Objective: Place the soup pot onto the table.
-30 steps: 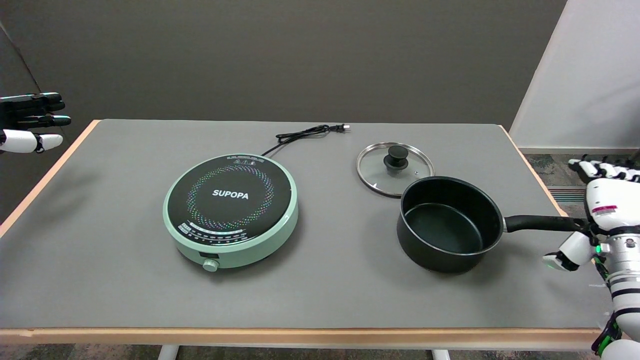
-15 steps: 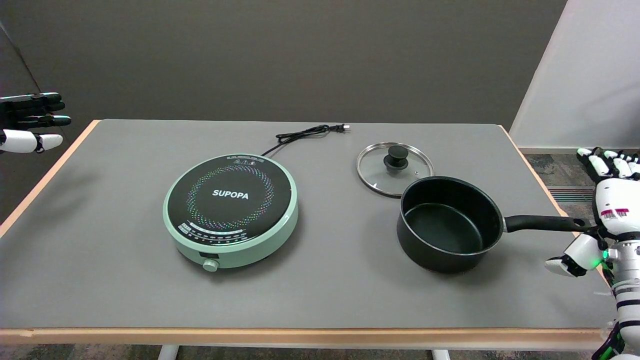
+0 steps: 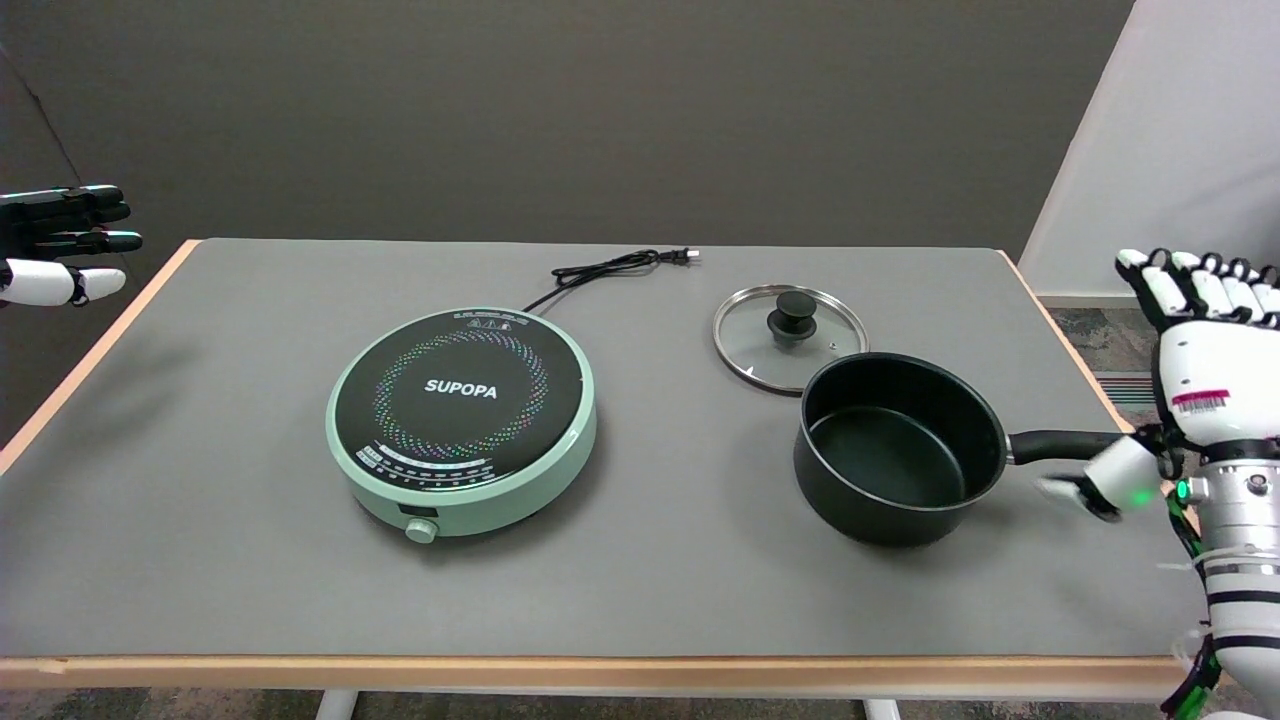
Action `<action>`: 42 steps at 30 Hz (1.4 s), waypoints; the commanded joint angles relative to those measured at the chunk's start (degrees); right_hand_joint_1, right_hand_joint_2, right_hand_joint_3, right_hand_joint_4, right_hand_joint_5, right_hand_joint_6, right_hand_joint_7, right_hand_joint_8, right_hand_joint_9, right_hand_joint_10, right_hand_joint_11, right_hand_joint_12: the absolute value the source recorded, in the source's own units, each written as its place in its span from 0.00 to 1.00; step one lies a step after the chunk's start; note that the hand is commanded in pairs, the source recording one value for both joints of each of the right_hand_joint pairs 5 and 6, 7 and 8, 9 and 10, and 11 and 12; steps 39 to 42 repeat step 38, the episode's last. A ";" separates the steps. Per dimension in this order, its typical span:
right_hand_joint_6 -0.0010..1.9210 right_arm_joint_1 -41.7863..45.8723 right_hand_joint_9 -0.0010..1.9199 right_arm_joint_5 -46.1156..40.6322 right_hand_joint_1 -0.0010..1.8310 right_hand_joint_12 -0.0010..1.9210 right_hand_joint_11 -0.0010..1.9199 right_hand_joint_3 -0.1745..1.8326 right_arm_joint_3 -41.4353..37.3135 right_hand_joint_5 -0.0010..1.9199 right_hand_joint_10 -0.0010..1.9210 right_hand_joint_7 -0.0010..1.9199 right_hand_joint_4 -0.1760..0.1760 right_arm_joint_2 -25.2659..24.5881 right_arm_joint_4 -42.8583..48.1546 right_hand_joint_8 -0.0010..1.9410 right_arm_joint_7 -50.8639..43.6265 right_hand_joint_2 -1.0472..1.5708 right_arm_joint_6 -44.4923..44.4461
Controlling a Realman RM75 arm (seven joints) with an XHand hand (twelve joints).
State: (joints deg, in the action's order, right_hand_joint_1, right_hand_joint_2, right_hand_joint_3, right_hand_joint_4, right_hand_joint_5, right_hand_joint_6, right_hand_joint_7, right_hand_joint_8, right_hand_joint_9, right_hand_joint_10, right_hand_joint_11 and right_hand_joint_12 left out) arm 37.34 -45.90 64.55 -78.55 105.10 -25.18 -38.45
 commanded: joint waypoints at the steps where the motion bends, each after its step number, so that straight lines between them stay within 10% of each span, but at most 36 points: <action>1: 0.16 -2.07 0.16 0.26 0.50 0.16 0.16 0.47 6.63 0.16 0.16 0.16 0.81 4.84 2.20 0.16 19.03 0.29 -13.13; 6: 0.18 -2.07 0.18 -1.98 0.41 0.18 0.18 0.29 5.60 0.18 0.18 0.18 0.77 4.92 2.04 0.17 28.23 0.48 -13.31; 9: 0.15 -2.07 0.15 -2.53 0.33 0.15 0.15 0.20 4.33 0.15 0.15 0.15 0.95 5.32 1.80 0.15 37.10 0.61 -12.36; 10: 0.14 1.08 0.14 -2.95 0.27 0.14 0.14 0.15 8.03 0.14 0.14 0.14 0.88 4.60 13.56 0.14 43.32 0.68 -15.71; 11: 0.13 -2.54 0.13 -4.54 0.24 0.13 0.13 0.11 3.85 0.13 0.13 0.13 0.91 6.51 1.76 0.12 47.40 0.74 -10.37; 16: 0.13 -2.96 0.13 -7.09 0.15 0.13 0.13 0.08 3.75 0.13 0.13 0.13 0.92 10.09 1.65 0.13 66.97 0.98 -4.71; 22: 0.25 -2.24 0.25 -8.22 0.18 0.25 0.25 0.11 3.13 0.25 0.25 0.25 0.56 11.96 1.64 0.25 69.42 1.00 -3.25; 24: 0.26 -2.24 0.26 -8.22 0.18 0.26 0.26 0.12 2.41 0.26 0.26 0.26 0.69 11.88 1.64 0.26 69.58 1.00 -2.53; 28: 0.28 -2.24 0.28 -7.99 0.15 0.28 0.28 0.13 1.36 0.28 0.28 0.28 0.47 12.11 1.57 0.27 72.91 1.00 -0.61; 42: 0.26 -3.10 0.26 -7.19 0.15 0.26 0.26 0.14 1.68 0.26 0.26 0.26 0.52 12.52 1.24 0.26 73.50 1.00 0.20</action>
